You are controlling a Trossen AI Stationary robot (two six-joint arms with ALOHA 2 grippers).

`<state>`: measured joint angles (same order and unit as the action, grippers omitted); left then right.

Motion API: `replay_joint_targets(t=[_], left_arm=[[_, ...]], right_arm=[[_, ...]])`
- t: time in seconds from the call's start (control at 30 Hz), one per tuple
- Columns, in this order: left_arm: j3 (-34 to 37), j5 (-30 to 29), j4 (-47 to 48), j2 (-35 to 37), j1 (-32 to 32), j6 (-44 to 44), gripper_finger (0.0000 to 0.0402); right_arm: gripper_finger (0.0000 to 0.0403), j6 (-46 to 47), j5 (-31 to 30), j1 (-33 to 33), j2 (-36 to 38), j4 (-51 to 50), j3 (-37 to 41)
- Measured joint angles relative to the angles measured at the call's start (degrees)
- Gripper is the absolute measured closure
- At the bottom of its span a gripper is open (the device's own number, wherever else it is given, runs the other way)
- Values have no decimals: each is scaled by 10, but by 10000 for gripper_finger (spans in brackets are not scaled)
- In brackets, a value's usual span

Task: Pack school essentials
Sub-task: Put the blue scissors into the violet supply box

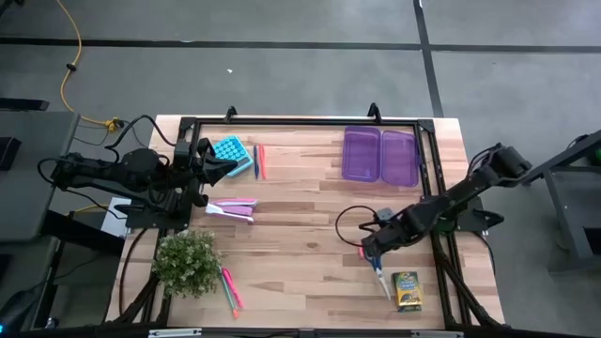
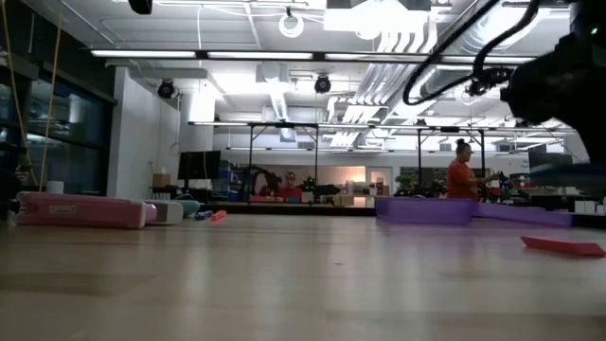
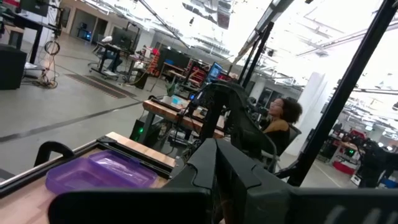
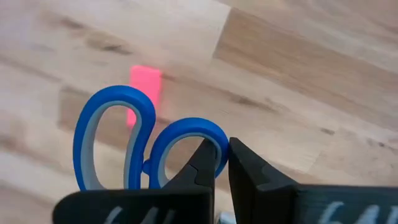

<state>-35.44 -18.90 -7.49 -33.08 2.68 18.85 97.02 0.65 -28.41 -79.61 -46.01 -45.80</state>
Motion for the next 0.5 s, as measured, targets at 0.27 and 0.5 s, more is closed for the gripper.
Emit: replay_joint_targets(t=[0.27, 0.5], left_arm=[[0, 0, 0, 0, 0, 0, 401], [0, 0, 0, 0, 0, 15, 401]], right_arm=[[402, -60, -91, 18, 76, 79, 0], [402, -301, -181, 95, 127, 299, -1]])
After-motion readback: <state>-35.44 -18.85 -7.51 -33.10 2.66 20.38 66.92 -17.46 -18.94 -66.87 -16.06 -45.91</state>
